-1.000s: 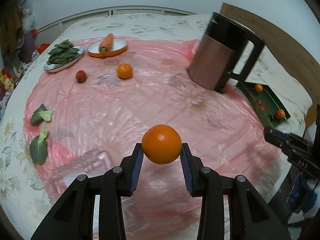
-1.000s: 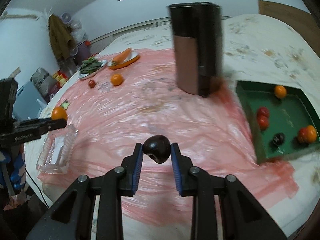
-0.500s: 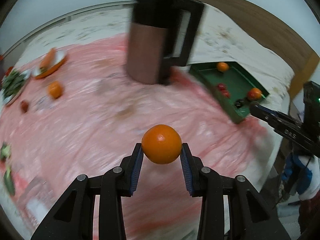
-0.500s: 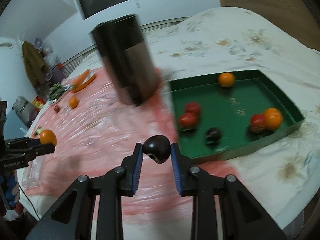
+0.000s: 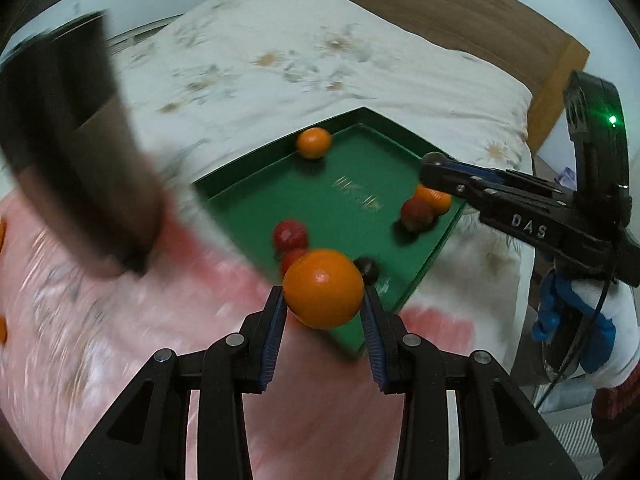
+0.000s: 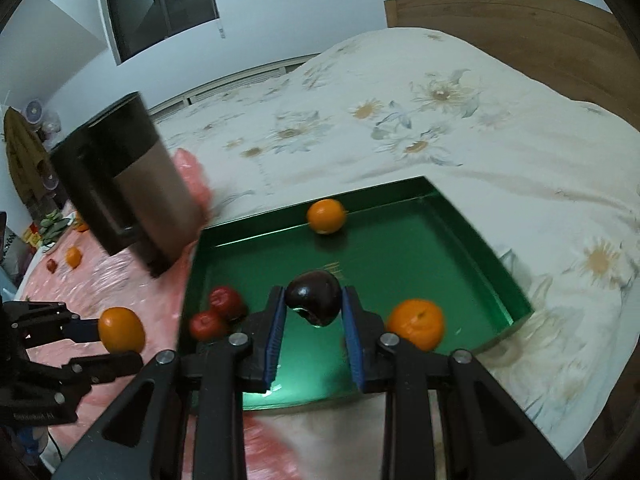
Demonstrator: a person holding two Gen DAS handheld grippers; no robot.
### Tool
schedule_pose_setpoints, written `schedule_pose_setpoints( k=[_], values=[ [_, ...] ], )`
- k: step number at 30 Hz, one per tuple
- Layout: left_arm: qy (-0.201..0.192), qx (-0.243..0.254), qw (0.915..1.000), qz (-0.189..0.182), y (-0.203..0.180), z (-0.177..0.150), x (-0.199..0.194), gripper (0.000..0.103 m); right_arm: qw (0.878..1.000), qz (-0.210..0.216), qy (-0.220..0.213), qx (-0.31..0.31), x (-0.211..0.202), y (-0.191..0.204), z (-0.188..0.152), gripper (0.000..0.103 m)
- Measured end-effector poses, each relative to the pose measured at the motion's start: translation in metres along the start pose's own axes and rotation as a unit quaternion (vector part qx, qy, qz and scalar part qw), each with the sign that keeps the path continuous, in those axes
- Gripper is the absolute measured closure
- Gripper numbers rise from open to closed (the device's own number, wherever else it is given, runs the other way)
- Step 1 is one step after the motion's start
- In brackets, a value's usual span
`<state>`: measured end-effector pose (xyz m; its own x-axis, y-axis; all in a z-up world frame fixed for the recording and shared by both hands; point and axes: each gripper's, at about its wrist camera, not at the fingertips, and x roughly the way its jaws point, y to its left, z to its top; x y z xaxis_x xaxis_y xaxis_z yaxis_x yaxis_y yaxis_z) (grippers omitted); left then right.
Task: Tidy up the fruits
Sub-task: 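Carry the held tangerine and dark plum over to the green tray, then open both grippers to drop the tangerine and plum into the tray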
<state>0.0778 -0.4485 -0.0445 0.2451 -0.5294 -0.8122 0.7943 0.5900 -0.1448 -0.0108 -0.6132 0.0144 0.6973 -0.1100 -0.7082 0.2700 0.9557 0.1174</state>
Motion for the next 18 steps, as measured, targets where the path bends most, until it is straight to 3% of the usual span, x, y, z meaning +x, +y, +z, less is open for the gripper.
schedule_pose_setpoints(
  k=[8,18],
  values=[
    [0.019,0.019,0.9996,-0.003,-0.022,0.035,0.053,0.070,1.000,-0.026,0.010,0.001,0.029,-0.030,0.002,0.092],
    [0.051,0.019,0.9985,0.000,-0.027,0.035,0.094,0.070,0.998,-0.050,0.021,0.012,0.059,-0.055,0.002,0.092]
  ],
)
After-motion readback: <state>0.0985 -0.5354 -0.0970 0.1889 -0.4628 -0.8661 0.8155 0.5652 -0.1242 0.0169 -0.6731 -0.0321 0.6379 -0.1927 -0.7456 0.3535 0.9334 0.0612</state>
